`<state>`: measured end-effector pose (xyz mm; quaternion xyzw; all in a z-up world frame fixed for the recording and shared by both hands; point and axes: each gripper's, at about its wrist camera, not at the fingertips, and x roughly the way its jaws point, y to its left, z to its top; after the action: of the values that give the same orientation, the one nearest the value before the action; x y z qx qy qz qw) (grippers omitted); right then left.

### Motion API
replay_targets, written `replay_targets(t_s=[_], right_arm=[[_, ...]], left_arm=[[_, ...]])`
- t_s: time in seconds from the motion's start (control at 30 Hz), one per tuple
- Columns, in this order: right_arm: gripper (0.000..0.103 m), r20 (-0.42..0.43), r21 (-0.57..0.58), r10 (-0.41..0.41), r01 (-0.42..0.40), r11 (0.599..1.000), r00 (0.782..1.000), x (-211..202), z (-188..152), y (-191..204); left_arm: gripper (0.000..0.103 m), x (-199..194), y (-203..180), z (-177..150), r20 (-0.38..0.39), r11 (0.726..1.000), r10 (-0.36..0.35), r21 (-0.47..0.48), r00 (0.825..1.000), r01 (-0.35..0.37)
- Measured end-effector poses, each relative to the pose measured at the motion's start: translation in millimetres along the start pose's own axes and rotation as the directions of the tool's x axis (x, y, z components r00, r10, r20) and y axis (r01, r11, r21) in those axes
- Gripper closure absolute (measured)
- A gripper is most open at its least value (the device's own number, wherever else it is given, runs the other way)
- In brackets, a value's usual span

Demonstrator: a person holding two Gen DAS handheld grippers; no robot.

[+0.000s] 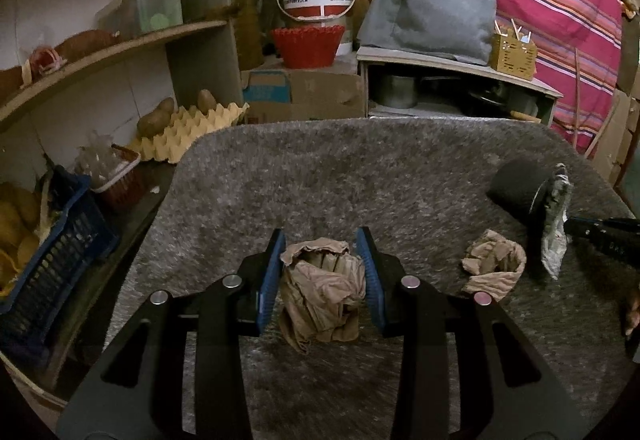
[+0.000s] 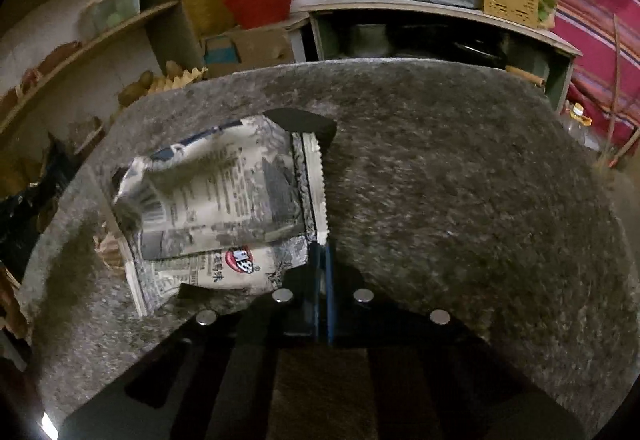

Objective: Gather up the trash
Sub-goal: 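Hold the tan paper with the left tool while the right tool grasps the silver snack bag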

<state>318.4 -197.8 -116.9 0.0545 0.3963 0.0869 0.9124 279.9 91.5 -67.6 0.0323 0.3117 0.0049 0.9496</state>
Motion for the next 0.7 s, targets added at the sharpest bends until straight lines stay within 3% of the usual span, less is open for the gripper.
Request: replay_targets(t_s=[0.4,0.7], right_arm=[[0.102,0.131,0.078,-0.038,0.028,0.997,0.991,-81,-17,-55],[0.102,0.21,0.201,-0.21,0.168,0.965,0.955,-154,-65,-119]], left_arm=[[0.067,-37,-51,13,0.053,0.998,-0.036,0.057,0.998,0.033],[0.067,-51,-103,6,0.058,0.991,-0.117,0.073,0.991,0.112]])
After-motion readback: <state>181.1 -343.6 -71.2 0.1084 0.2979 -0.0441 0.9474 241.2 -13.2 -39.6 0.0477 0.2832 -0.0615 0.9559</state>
